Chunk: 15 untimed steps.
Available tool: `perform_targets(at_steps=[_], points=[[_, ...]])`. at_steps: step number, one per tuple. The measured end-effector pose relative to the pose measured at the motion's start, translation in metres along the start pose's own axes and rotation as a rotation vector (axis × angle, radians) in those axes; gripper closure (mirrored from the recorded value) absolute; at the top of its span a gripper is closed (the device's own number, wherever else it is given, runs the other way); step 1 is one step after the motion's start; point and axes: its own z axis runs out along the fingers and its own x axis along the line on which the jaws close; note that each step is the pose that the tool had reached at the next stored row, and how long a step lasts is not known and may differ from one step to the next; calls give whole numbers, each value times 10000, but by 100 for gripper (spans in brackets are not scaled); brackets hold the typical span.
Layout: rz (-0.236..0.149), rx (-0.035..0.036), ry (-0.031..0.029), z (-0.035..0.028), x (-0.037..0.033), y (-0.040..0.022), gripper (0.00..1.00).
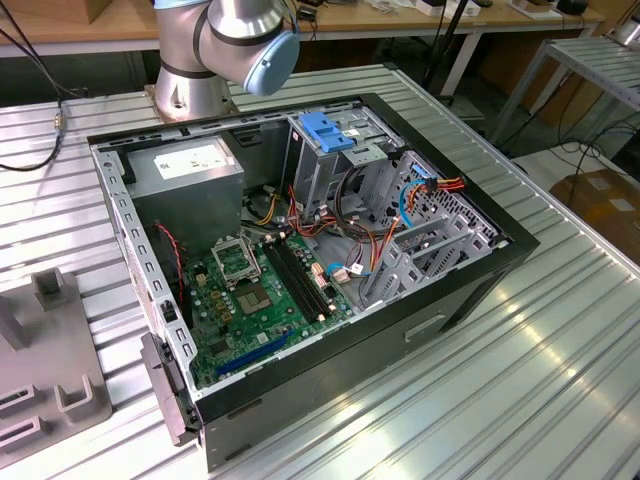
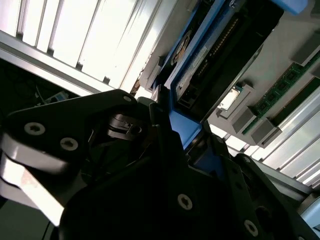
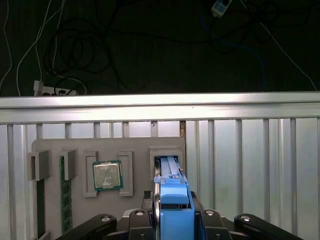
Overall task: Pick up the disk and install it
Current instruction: 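Pick up the disk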
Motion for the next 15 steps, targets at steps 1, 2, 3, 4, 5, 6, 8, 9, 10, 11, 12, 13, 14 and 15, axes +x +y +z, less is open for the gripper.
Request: perform_targets(at_steps=[1, 2, 3, 4, 5, 6, 8, 9, 10, 11, 12, 13, 14, 15], points=[[1, 0, 0, 0, 0, 0, 63], [0, 1, -1, 0, 0, 0, 63], [0, 4, -2, -2, 0, 0, 63], [1, 4, -2, -7, 0, 0, 63], [0, 1, -1, -17, 0, 0, 63], [0, 2, -1, -31, 0, 0, 63], [1, 1, -1, -58, -1, 0, 63], [1, 1, -1, -71, -1, 0, 63], [1, 1, -1, -93, -1, -1, 63], [0, 0, -1, -116, -1, -1, 63], [0, 1, -1, -132, -1, -1, 63], [1, 0, -1, -152, -1, -1, 63], [1, 0, -1, -168, -1, -1, 63], [0, 1, -1, -191, -1, -1, 63]])
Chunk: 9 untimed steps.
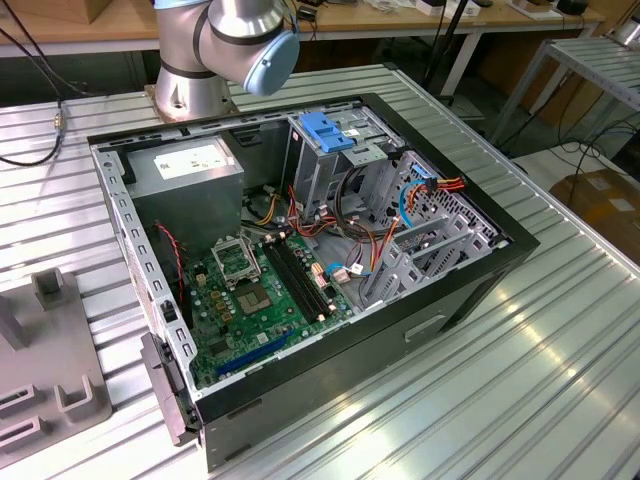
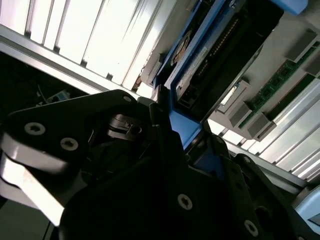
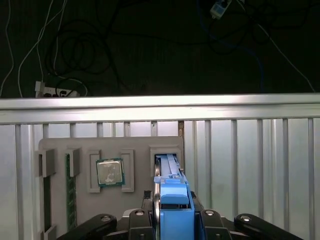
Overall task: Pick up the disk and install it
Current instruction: 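Pick up the disk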
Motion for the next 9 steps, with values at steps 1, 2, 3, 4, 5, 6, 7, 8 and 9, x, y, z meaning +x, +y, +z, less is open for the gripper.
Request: perform_targets(at_steps=[1, 2, 3, 4, 5, 6, 7, 8, 9], points=[[0, -1, 0, -16, 0, 0, 63], [0, -1, 0, -34, 0, 0, 63], [0, -1, 0, -52, -1, 0, 63], [0, 0, 0, -80, -1, 0, 63], [0, -1, 0, -99, -1, 0, 63], [0, 0, 0, -115, -1, -1, 63], [0, 0, 0, -130, -1, -1, 63], [0, 0, 0, -145, -1, -1, 63], [0, 0, 0, -170, -1, -1, 63]])
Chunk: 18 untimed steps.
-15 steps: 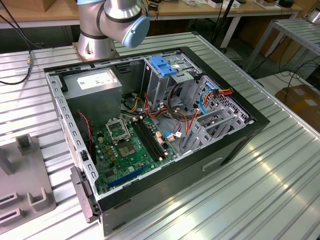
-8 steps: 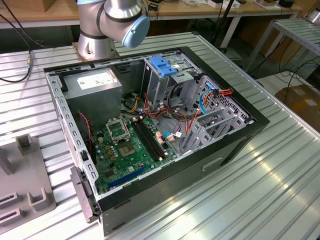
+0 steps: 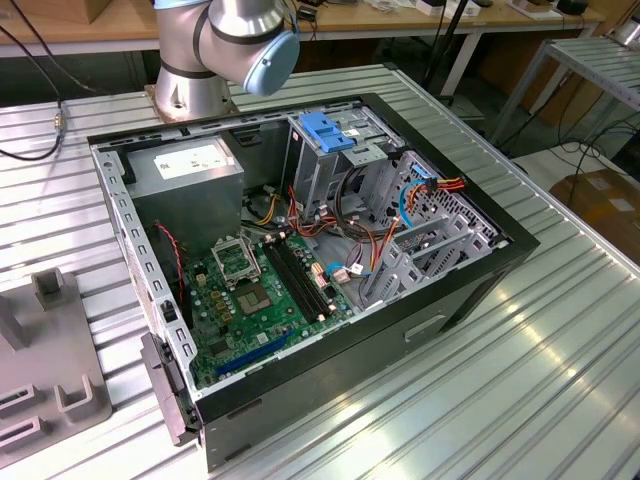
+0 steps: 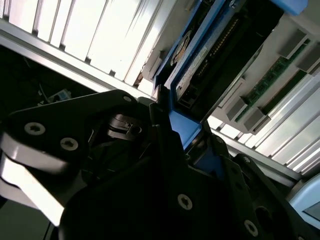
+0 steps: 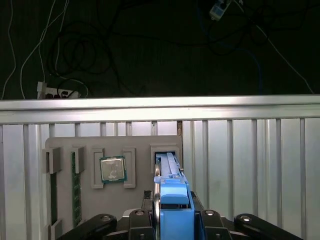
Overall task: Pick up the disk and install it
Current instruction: 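Pick up the disk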
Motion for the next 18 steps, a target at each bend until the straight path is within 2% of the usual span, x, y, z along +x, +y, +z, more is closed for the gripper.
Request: perform_targets(at_steps=[10, 13, 18], points=[[0, -1, 0, -180, -1, -1, 63], [0, -1, 0, -271, -2, -1, 63], [0, 0, -5, -367, -3, -2, 63]])
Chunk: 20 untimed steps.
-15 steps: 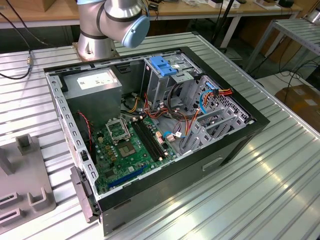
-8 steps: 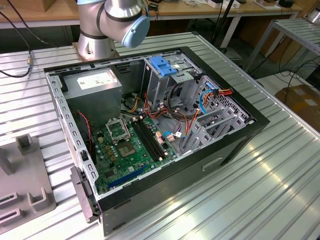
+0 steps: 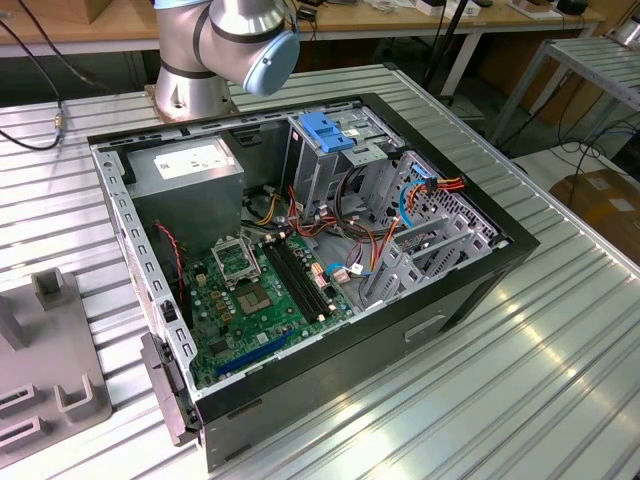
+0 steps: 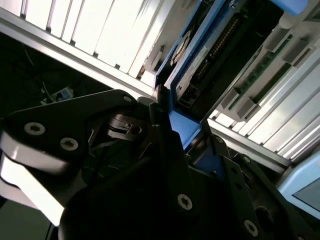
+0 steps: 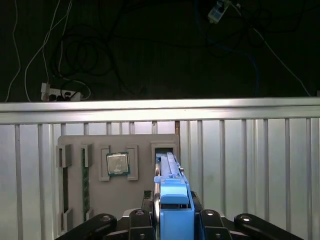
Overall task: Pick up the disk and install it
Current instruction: 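Pick up the disk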
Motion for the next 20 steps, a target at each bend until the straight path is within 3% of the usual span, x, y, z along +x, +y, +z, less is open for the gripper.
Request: perform_targets(at_steps=[14, 20], points=[[0, -1, -1, -220, -2, -1, 63], [1, 0, -2, -367, -2, -2, 63]])
